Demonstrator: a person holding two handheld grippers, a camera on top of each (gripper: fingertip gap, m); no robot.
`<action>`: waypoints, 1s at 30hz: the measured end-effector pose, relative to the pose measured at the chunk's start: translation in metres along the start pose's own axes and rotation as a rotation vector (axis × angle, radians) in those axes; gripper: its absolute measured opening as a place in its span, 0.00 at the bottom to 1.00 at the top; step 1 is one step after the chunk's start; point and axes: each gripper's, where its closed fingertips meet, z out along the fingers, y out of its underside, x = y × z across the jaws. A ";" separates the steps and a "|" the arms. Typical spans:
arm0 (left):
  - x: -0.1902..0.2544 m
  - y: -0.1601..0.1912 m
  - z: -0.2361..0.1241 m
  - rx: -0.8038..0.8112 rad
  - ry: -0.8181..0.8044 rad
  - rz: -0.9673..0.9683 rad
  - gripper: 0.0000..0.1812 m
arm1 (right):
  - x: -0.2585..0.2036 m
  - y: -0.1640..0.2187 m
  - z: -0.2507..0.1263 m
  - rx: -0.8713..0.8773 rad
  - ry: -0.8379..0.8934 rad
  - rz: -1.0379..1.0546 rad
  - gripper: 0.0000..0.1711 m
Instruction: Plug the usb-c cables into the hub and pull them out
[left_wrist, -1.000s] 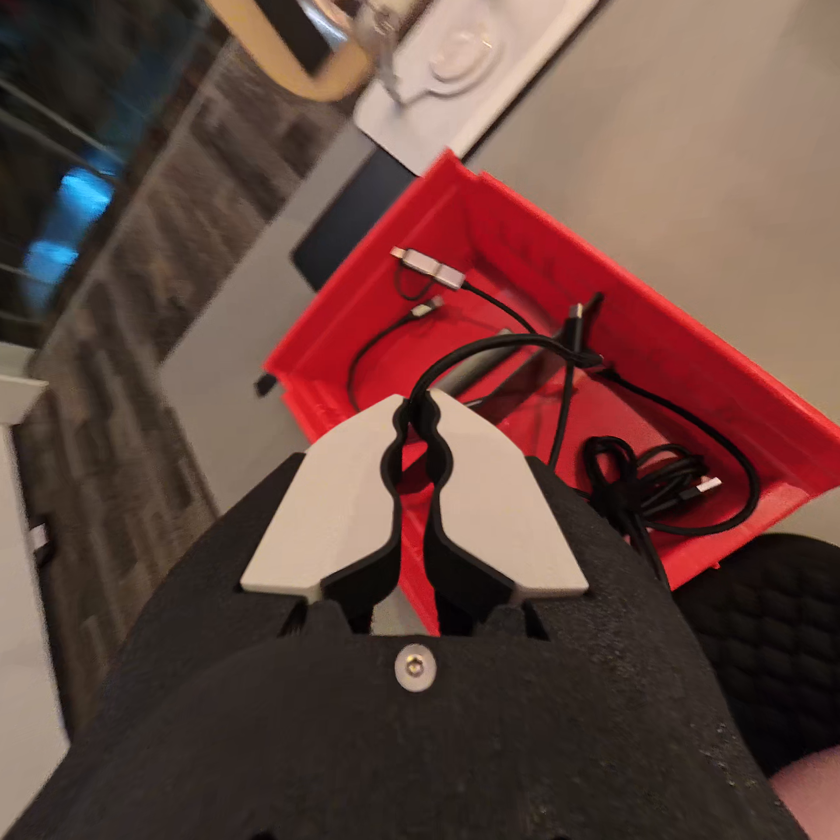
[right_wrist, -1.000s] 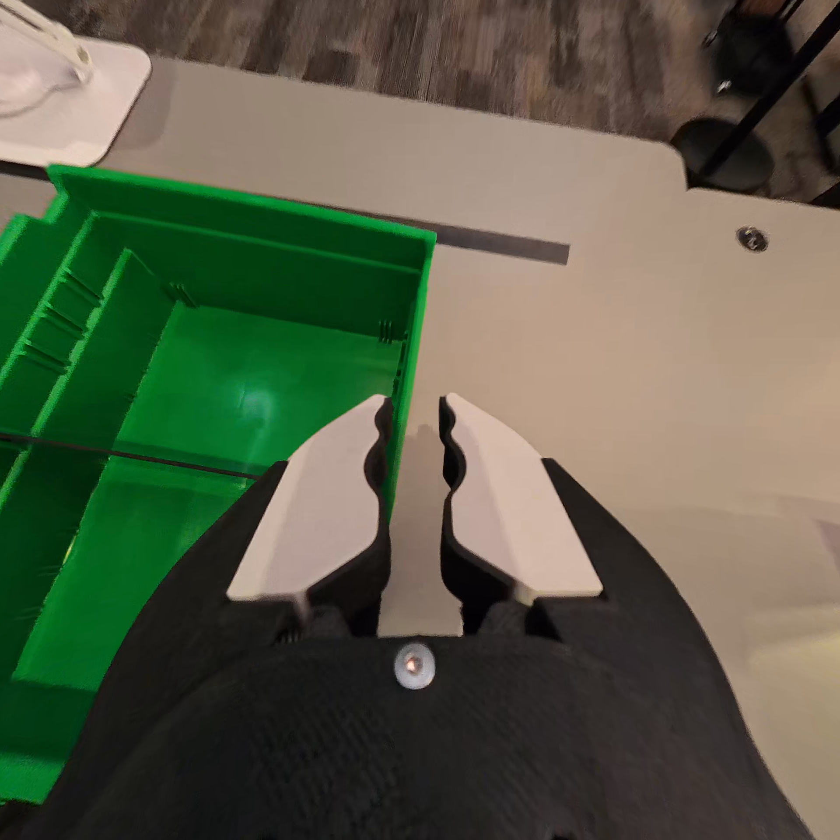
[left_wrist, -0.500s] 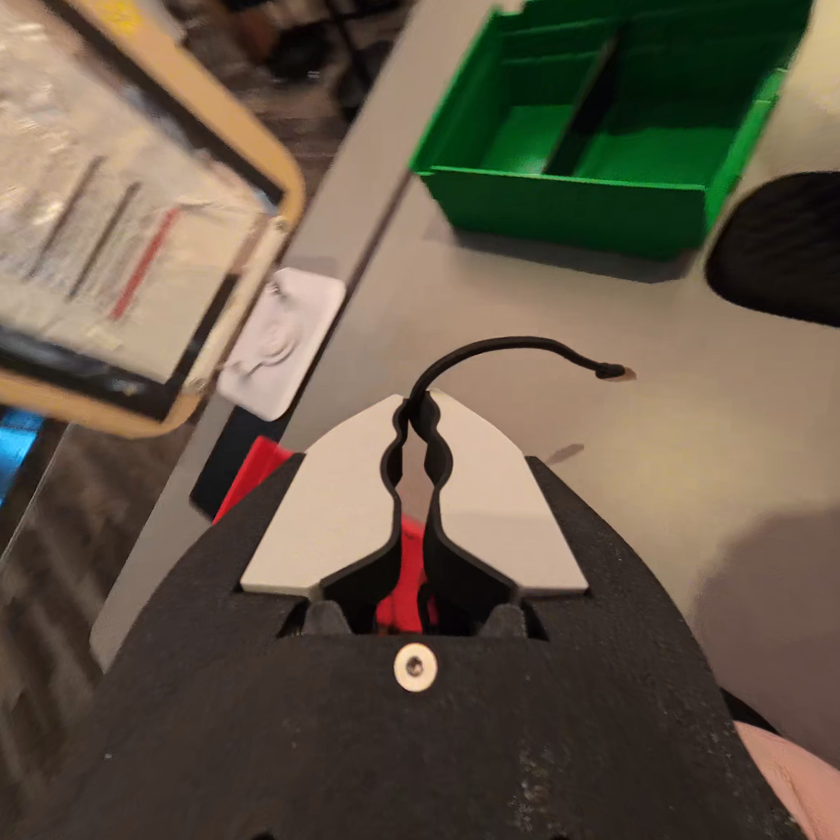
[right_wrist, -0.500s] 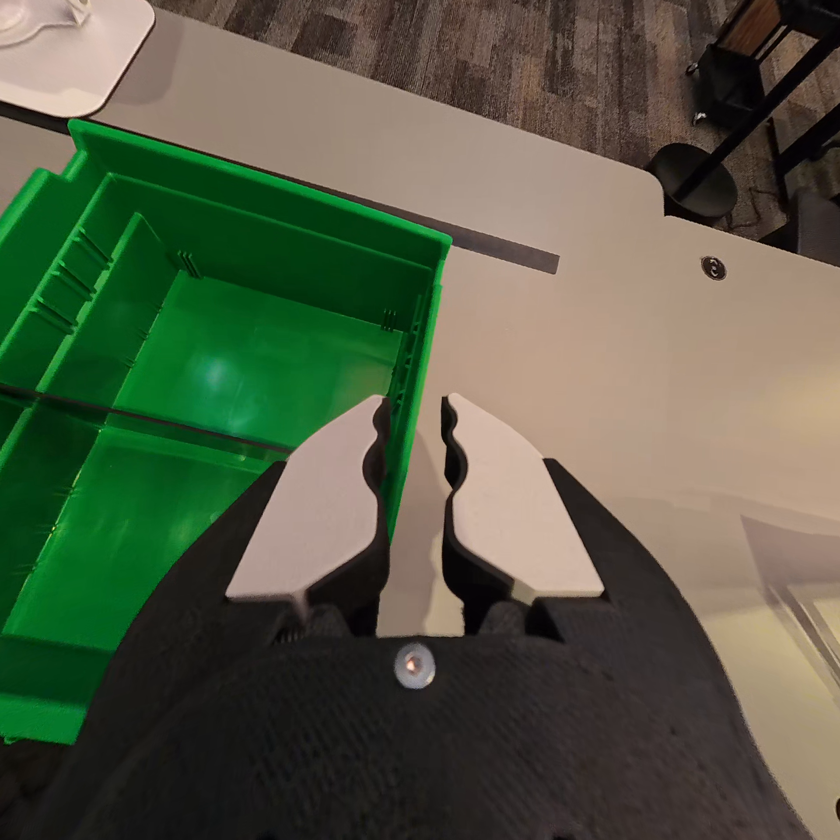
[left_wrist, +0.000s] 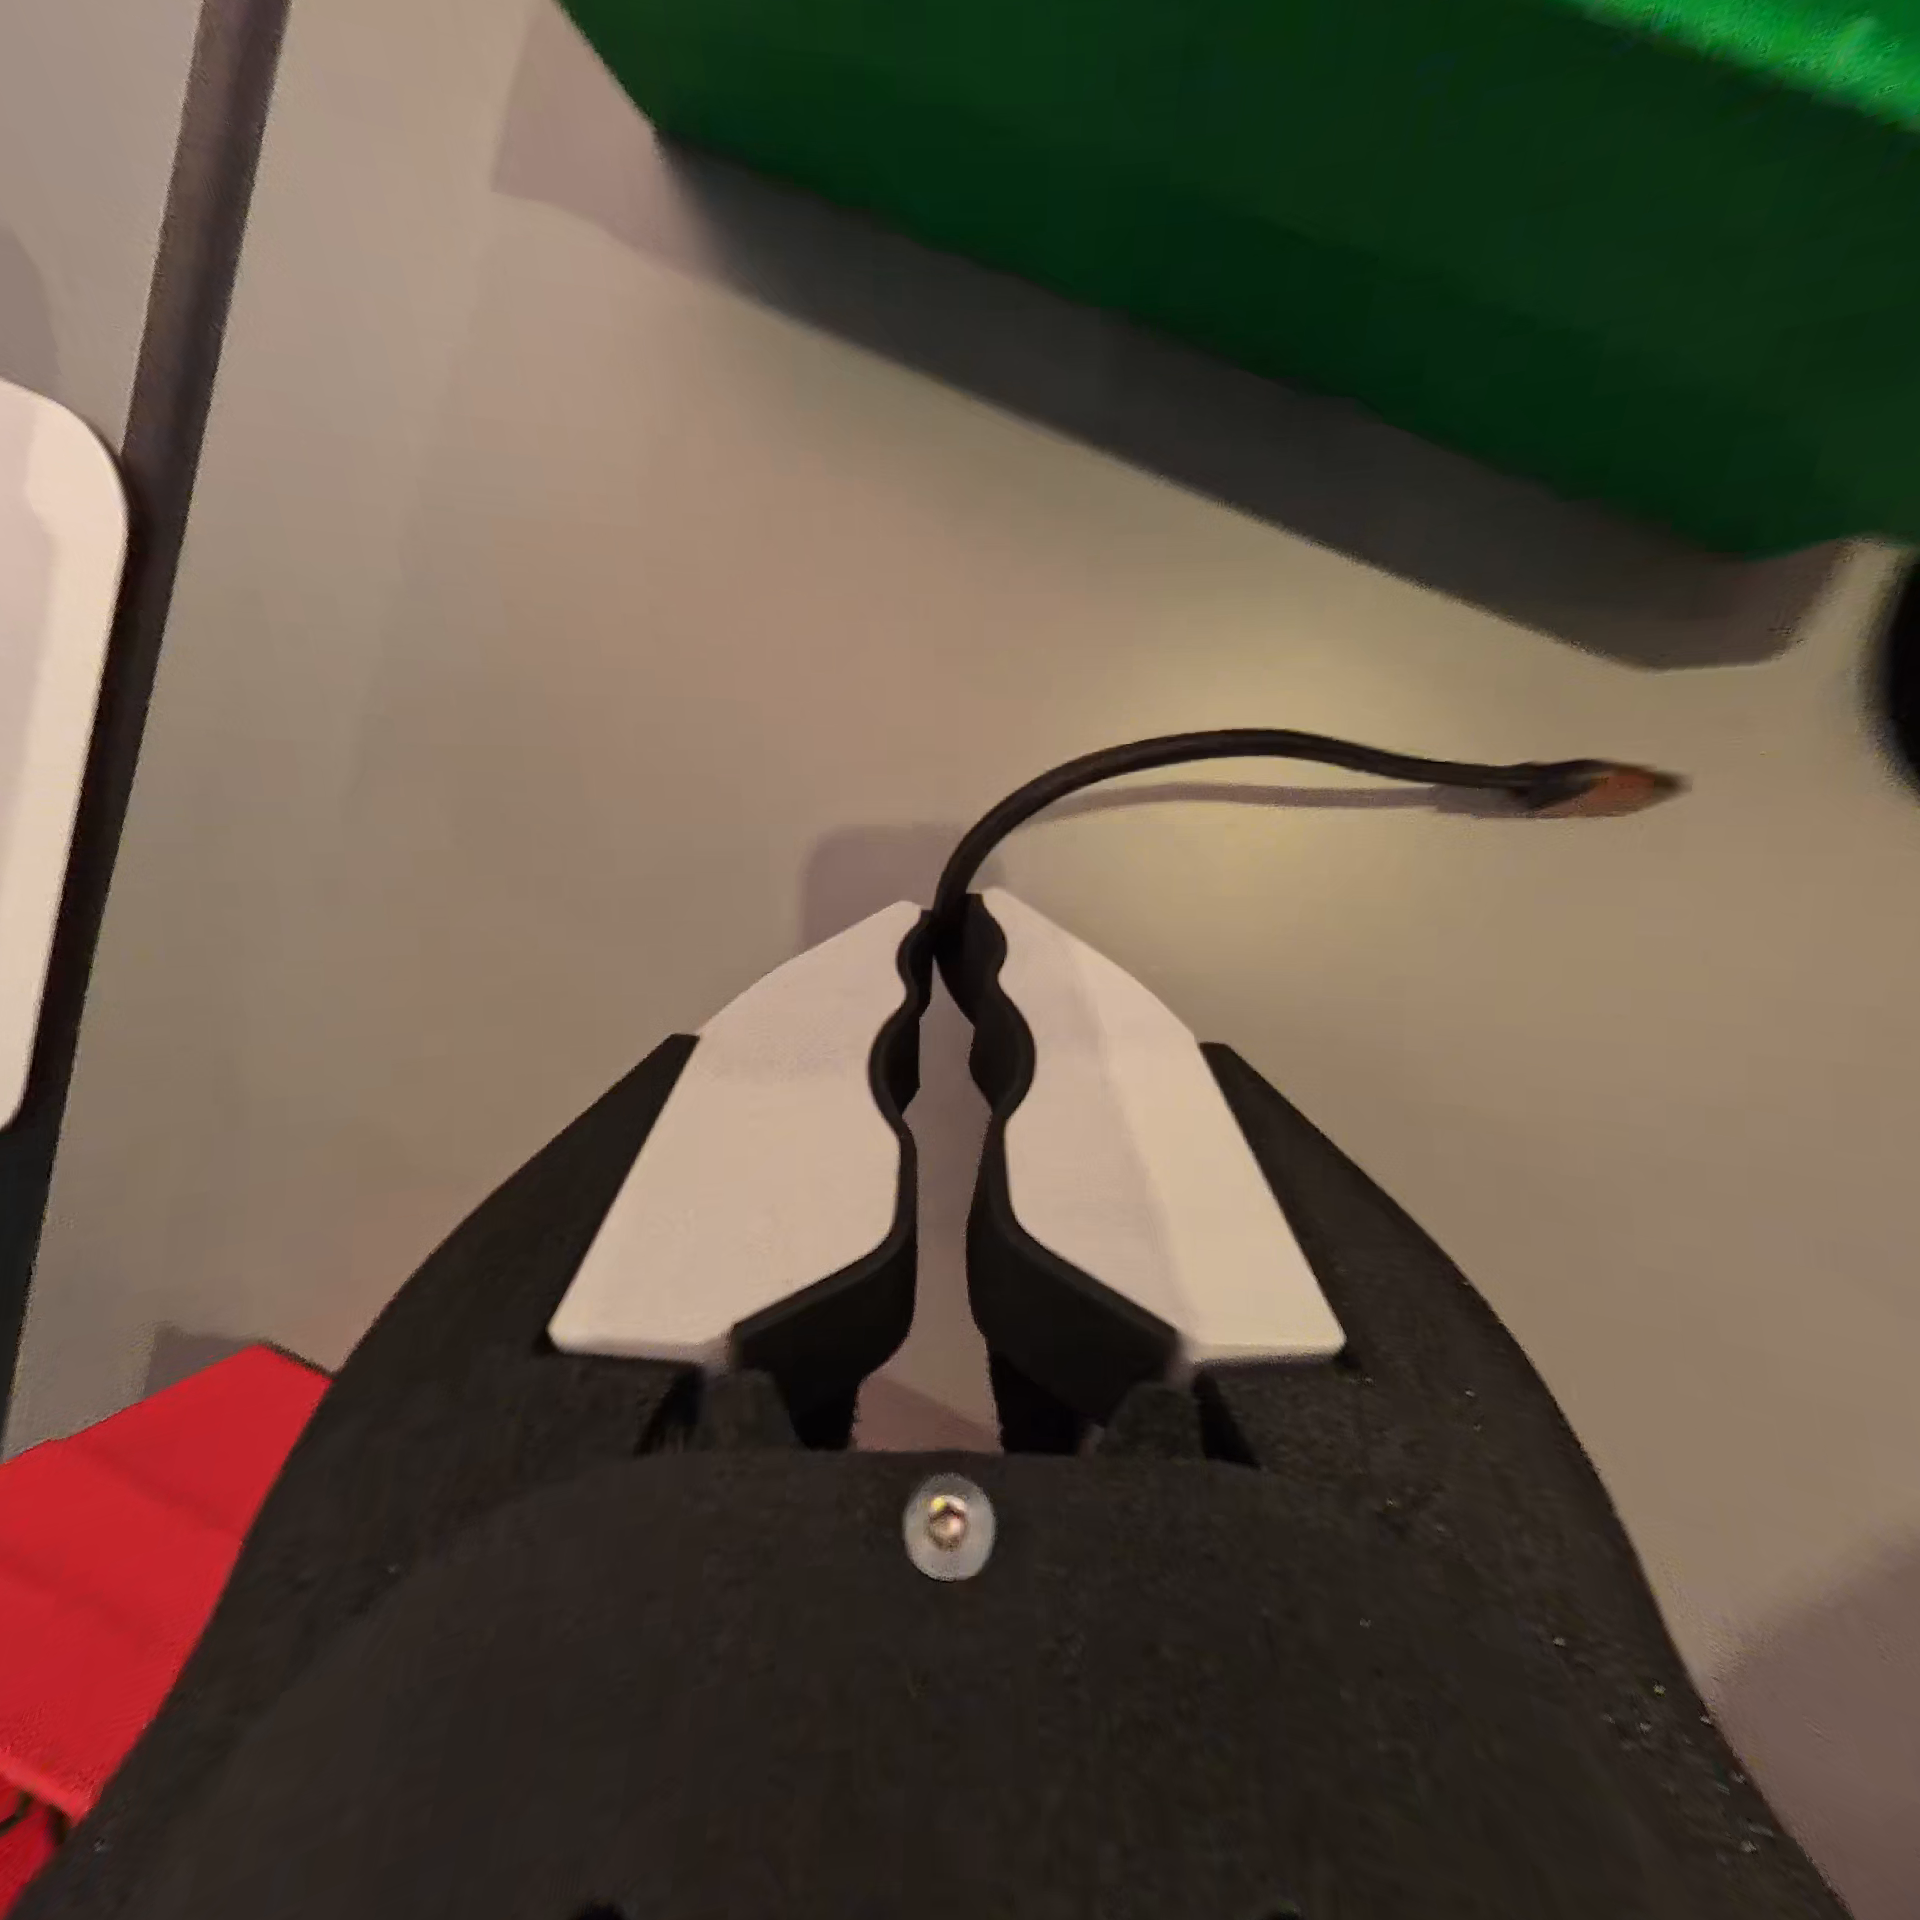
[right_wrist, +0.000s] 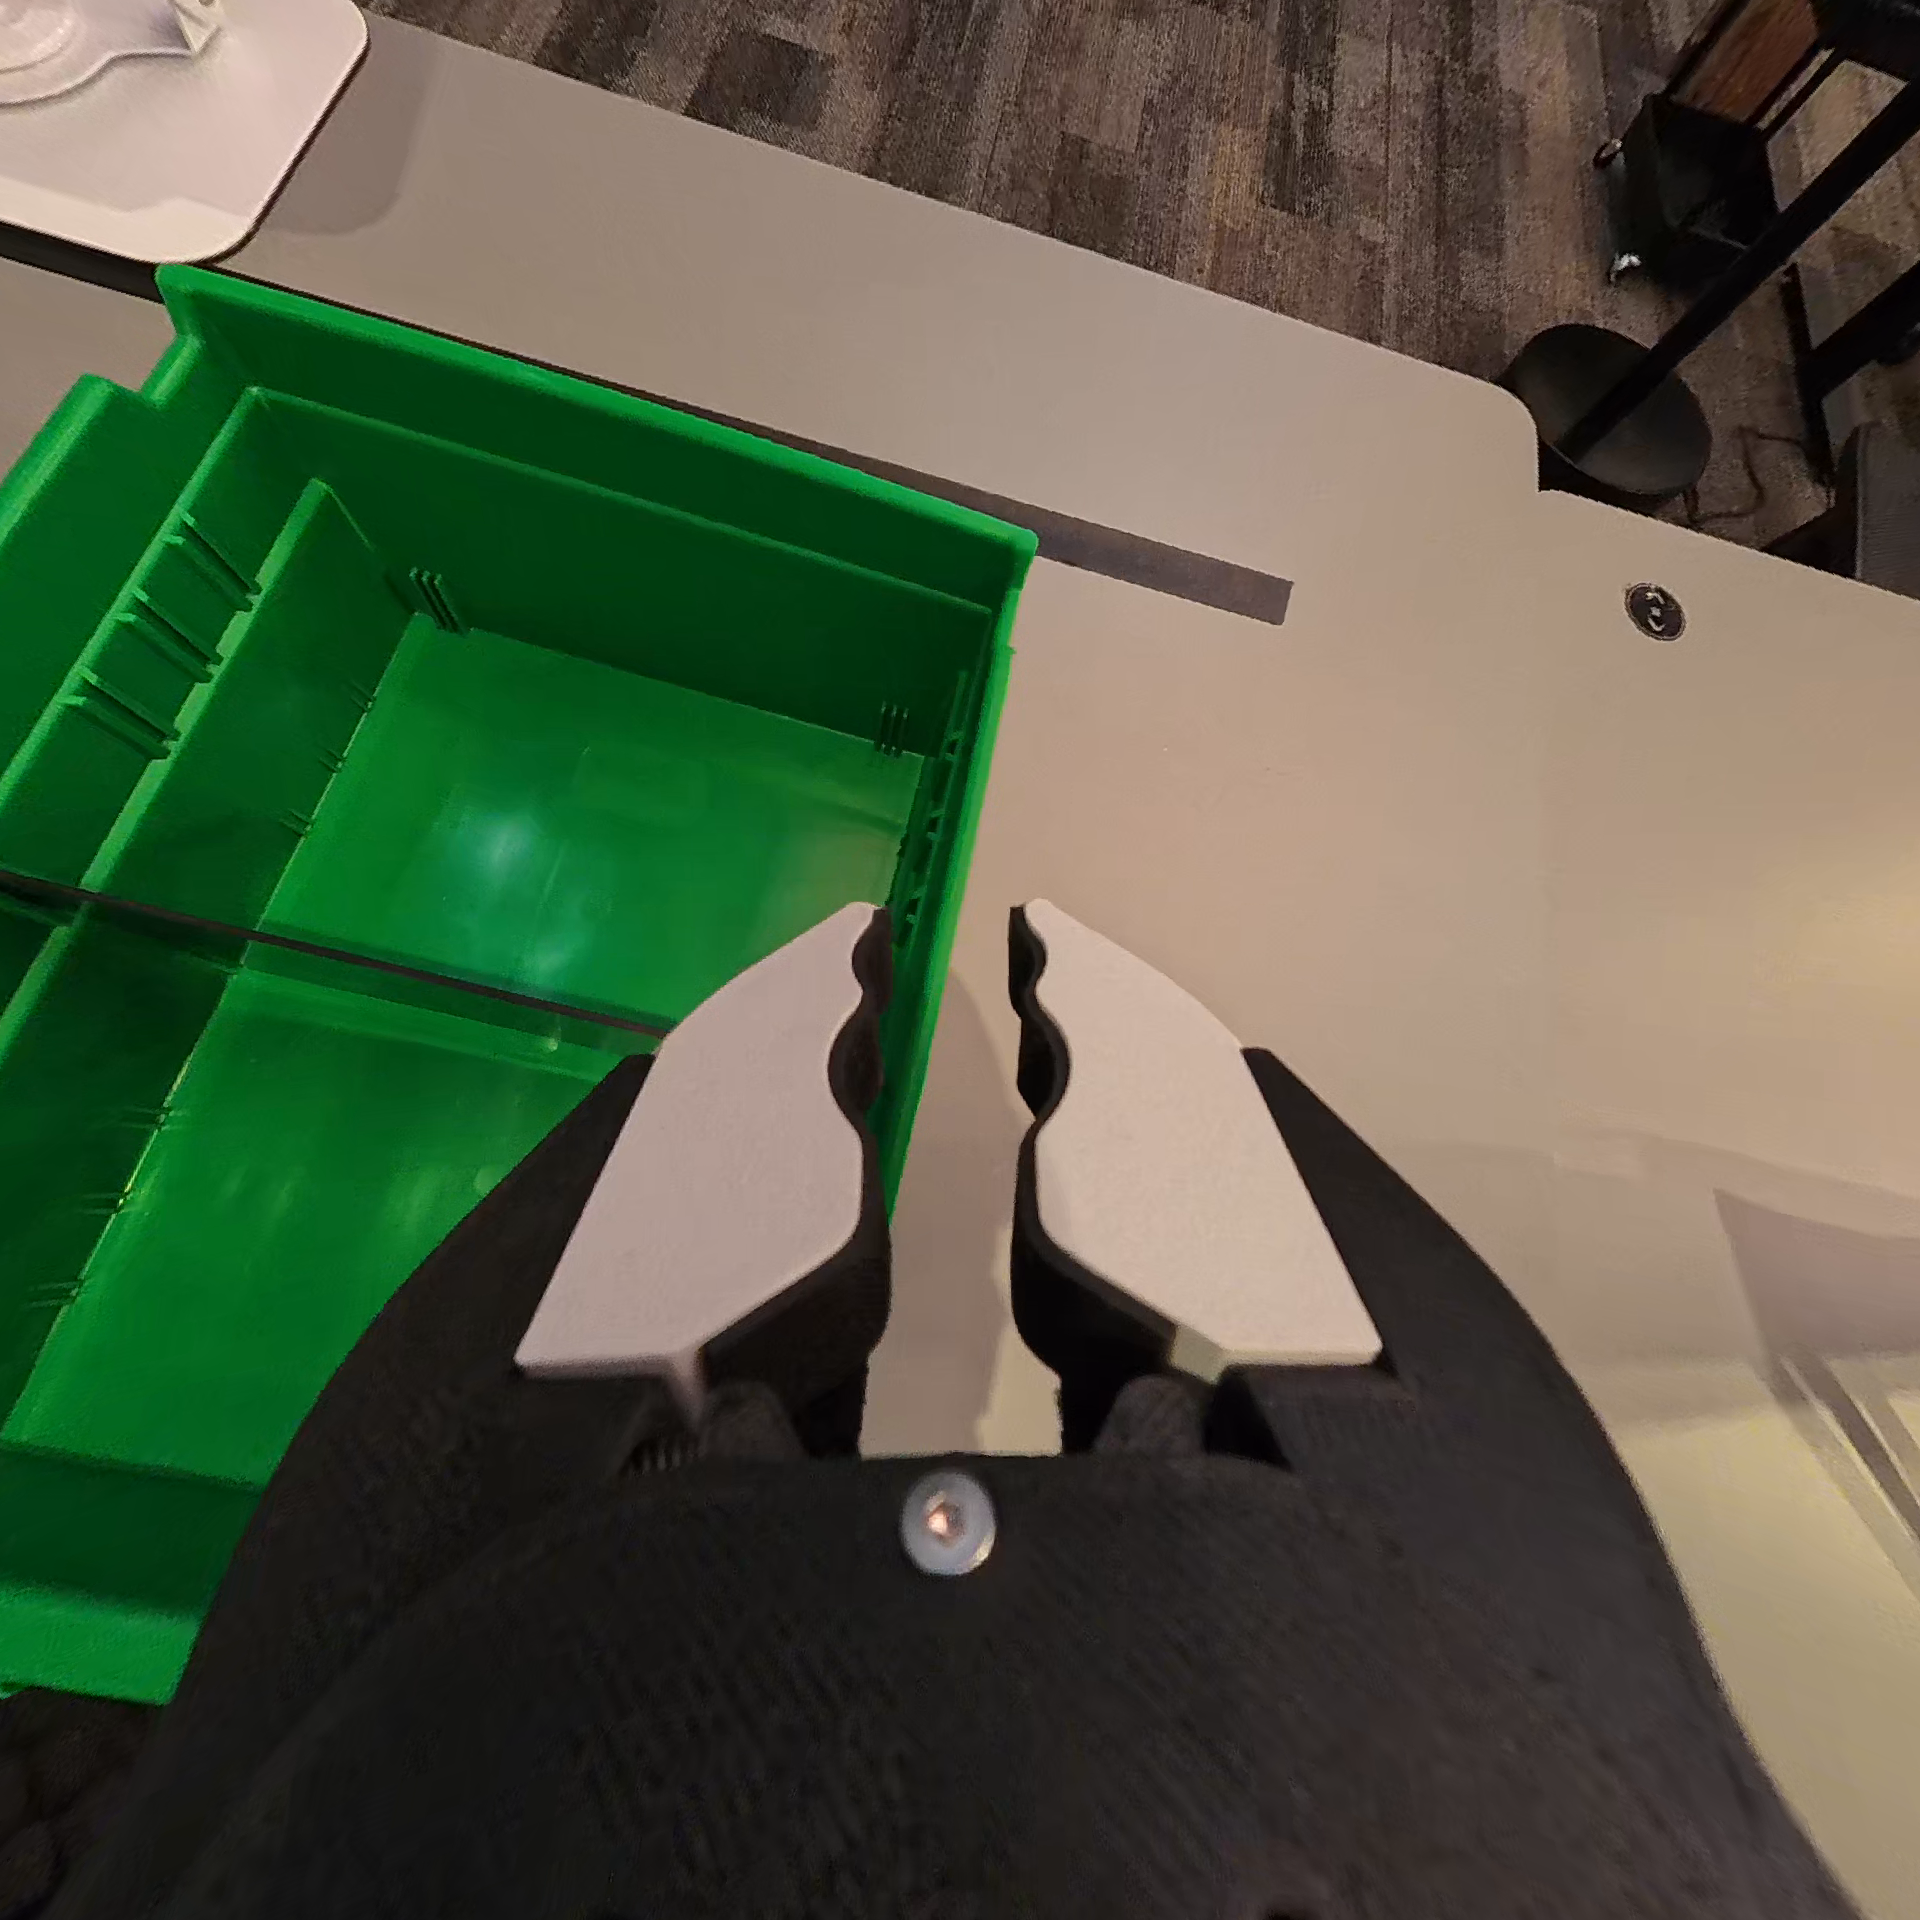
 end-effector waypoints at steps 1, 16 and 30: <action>-0.003 0.004 0.009 -0.025 -0.018 0.006 0.02 | 0.000 0.000 0.001 0.001 -0.004 0.003 0.13; -0.019 0.018 0.017 -0.078 -0.036 -0.118 0.14 | -0.008 0.050 0.008 -0.199 -0.191 0.254 0.21; -0.127 0.144 -0.166 0.015 -0.334 -0.542 0.11 | -0.028 0.084 0.011 -0.403 -0.330 0.546 0.09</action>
